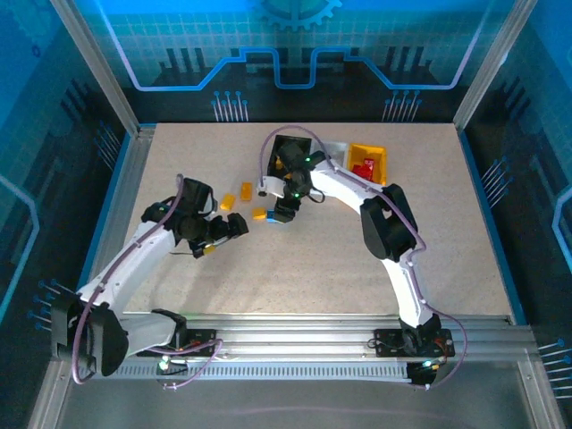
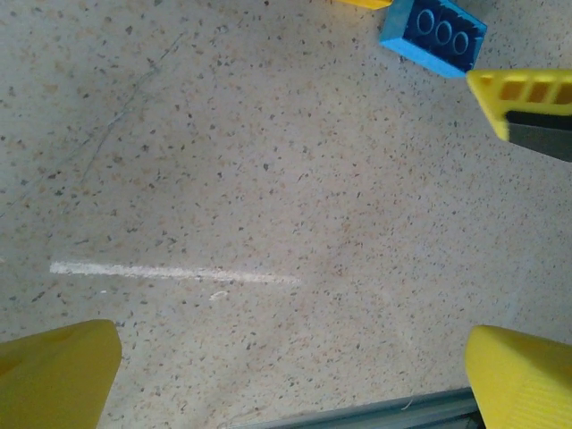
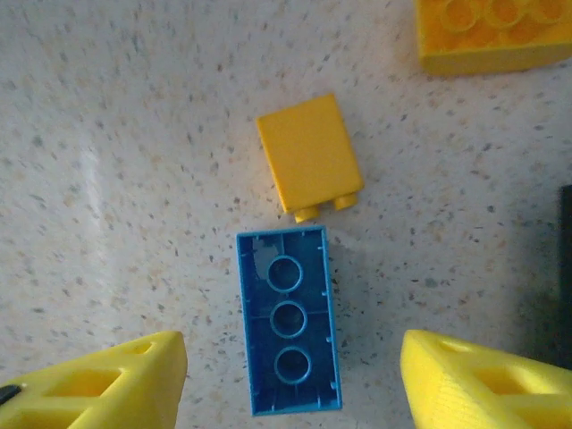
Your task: Sort the legos into containers by color
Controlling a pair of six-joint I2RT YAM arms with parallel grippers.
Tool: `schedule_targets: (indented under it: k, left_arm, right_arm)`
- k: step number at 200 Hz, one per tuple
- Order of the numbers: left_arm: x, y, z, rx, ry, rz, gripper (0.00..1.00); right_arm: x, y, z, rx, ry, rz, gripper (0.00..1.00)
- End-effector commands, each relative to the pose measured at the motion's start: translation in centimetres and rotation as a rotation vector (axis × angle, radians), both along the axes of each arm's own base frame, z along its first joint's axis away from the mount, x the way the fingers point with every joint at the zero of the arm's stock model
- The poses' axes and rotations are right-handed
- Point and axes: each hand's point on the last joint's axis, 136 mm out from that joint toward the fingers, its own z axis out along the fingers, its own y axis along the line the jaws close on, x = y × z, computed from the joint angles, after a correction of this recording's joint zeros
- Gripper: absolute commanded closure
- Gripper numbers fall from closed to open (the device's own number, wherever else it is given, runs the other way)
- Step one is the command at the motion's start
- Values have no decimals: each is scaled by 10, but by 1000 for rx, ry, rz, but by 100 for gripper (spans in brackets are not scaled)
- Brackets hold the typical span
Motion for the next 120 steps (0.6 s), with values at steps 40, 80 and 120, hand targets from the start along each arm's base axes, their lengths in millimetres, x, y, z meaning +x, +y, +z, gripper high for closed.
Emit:
schedule_targets:
  k: [40,80,120]
  left_arm:
    - [-8,10,-1,21,42,14,1]
    - [-4,10,-1,30,50,-2,1]
    - [-1,8,-1,26,52,-5,1]
  right_arm:
    - [10,7,-23,-77,-84,67,30]
    - [7,7,-50,-101,-25,49,30]
    - [4,5,-58,-104,9,33,41]
